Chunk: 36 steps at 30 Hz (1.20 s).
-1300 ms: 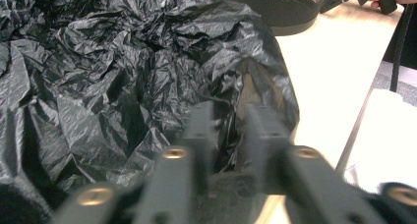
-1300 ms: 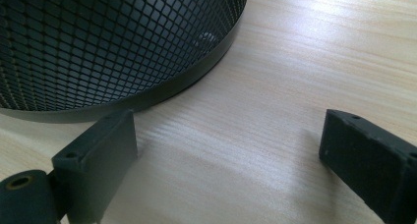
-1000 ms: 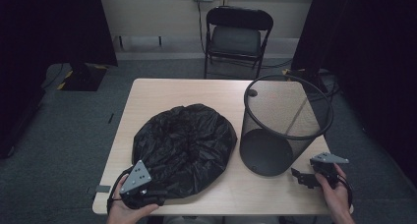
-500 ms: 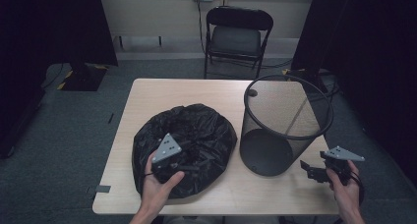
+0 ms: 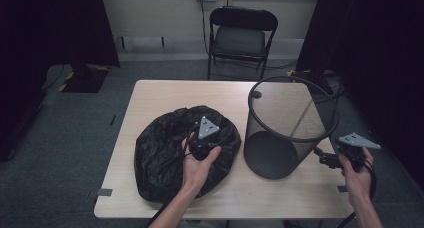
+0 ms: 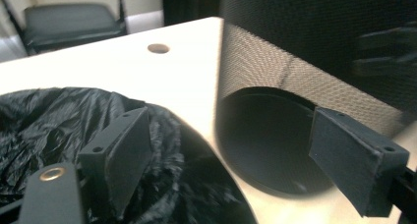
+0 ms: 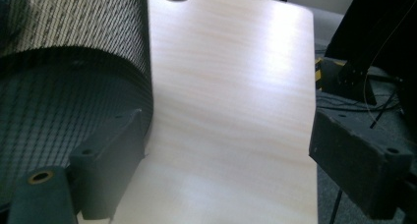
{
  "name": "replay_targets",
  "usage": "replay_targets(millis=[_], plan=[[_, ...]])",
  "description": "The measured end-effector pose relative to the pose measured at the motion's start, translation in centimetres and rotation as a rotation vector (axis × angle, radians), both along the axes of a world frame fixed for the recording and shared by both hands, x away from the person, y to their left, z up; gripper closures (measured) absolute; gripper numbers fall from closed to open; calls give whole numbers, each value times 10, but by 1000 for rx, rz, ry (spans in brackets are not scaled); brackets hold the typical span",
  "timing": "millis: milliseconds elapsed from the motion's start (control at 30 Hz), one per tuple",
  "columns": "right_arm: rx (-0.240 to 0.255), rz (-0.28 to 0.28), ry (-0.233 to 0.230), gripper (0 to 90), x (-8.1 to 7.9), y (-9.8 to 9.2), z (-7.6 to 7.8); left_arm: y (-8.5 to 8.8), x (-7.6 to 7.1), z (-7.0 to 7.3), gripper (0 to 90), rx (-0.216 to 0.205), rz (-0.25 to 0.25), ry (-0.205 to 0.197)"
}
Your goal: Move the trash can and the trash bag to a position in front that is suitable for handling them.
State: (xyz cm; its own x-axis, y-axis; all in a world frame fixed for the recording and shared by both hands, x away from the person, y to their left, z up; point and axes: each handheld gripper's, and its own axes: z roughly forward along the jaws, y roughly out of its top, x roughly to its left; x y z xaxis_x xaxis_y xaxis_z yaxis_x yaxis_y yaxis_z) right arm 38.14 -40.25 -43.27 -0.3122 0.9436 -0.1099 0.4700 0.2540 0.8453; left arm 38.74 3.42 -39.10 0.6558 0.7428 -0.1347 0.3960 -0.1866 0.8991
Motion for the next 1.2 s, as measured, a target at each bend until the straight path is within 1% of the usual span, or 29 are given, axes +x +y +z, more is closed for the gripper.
replay_targets(millis=[33, 100, 167, 200, 300, 333, 367, 400, 433, 500, 567, 600, 667, 700, 800, 833, 867, 900, 933, 967, 1033, 1100, 1133, 1167, 1200], plan=[[-2, 4, -1, 127, 4, 0, 1, -2, 4, -3, 161, 7, 7, 4], [-13, -9, -6, 127, 11, 0, 4, -7, 12, -7, 162, 25, 53, 5], [-8, -25, -17, 129, 19, -2, 7, -9, 20, -11, 164, 12, 89, 6], [-2, -34, -27, 133, 23, -2, 8, -9, 24, -12, 165, 4, 107, 14], [21, -45, -52, 135, 34, -1, 12, -13, 33, -13, 165, -6, 120, 1], [34, -45, -62, 134, 37, -1, 13, -13, 34, -12, 165, -15, 119, -6], [46, -43, -71, 135, 39, 0, 14, -14, 36, -12, 164, -32, 112, 0], [64, -35, -84, 134, 41, 1, 15, -15, 36, -10, 164, -29, 101, -5], [83, -25, -90, 134, 42, 2, 16, -16, 36, -9, 163, -28, 95, -18], [115, 0, -89, 170, 44, 5, 15, -17, 36, -8, 162, -42, 82, -23], [116, 24, -97, 188, 44, 8, 13, -16, 36, -8, 162, -50, 86, -26], [112, 44, -100, 203, 43, 9, 13, -15, 37, -7, 159, -43, 82, -30], [101, 62, -106, 227, 43, 12, 13, -14, 38, -6, 160, -40, 69, -37], [95, 81, -107, 246, 42, 14, 14, -12, 39, -6, 161, -36, 75, -40], [99, 135, -103, 256, 40, 19, 14, -5, 43, -4, 159, -61, 87, -31], [100, 161, -101, 254, 40, 21, 14, -4, 45, -4, 158, -52, 90, -35], [97, 186, -101, 258, 39, 24, 14, -3, 46, -2, 175, -46, 105, -38], [97, 202, -100, 256, 37, 27, 15, 0, 46, -1, 185, -50, 117, -45], [97, 202, -100, 256, 37, 27, 15, 0, 46, -1, 187, -50, 117, -45], [81, 228, -101, 258, 35, 32, 16, 5, 47, 0, 203, -61, 118, -48], [81, 246, -98, 256, 33, 35, 16, 9, 48, 0, 212, -47, 107, -60], [83, 256, -101, 239, 33, 38, 16, 13, 49, 0, 209, -66, 105, -46], [80, 257, -101, 217, 33, 39, 15, 14, 49, 0, 202, -70, 109, -40], [78, 257, -103, 182, 35, 39, 15, 14, 50, 0, 193, -64, 119, -36], [85, 244, -105, 155, 37, 38, 15, 14, 51, 0, 193, -54, 129, -30]])
